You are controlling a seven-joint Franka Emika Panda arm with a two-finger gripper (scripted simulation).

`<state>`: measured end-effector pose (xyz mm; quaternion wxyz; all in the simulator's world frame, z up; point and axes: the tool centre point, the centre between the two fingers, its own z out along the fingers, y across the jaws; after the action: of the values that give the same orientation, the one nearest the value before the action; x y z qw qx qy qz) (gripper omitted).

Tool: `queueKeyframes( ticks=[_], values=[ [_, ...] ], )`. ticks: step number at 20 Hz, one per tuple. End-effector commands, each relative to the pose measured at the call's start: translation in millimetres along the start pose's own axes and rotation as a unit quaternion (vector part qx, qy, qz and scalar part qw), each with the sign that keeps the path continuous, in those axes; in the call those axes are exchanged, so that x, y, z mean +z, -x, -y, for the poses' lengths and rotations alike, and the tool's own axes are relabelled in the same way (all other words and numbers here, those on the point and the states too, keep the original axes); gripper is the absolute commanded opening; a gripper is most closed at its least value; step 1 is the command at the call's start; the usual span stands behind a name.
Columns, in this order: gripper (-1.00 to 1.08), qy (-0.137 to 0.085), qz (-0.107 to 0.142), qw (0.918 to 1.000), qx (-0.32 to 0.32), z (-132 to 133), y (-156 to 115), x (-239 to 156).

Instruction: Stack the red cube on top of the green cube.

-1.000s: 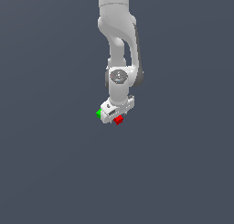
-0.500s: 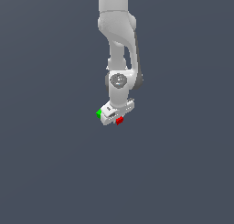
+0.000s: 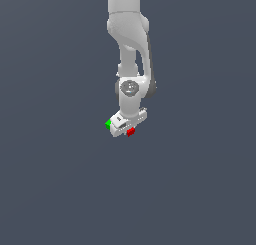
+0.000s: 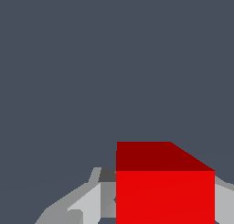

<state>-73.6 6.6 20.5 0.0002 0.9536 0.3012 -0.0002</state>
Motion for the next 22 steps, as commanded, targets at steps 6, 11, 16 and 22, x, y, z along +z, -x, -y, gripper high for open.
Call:
queueKeyframes(
  ticks=[6, 11, 16, 22],
  values=[
    [-1.0, 0.0, 0.0, 1.0, 0.0, 0, 0, -17],
    [-1.0, 0.0, 0.0, 1.0, 0.0, 1, 1, -45],
    [-1.0, 0.0, 0.0, 1.0, 0.0, 1, 1, -78],
    [-1.0, 0.0, 0.0, 1.0, 0.0, 1, 0, -98]
  ],
)
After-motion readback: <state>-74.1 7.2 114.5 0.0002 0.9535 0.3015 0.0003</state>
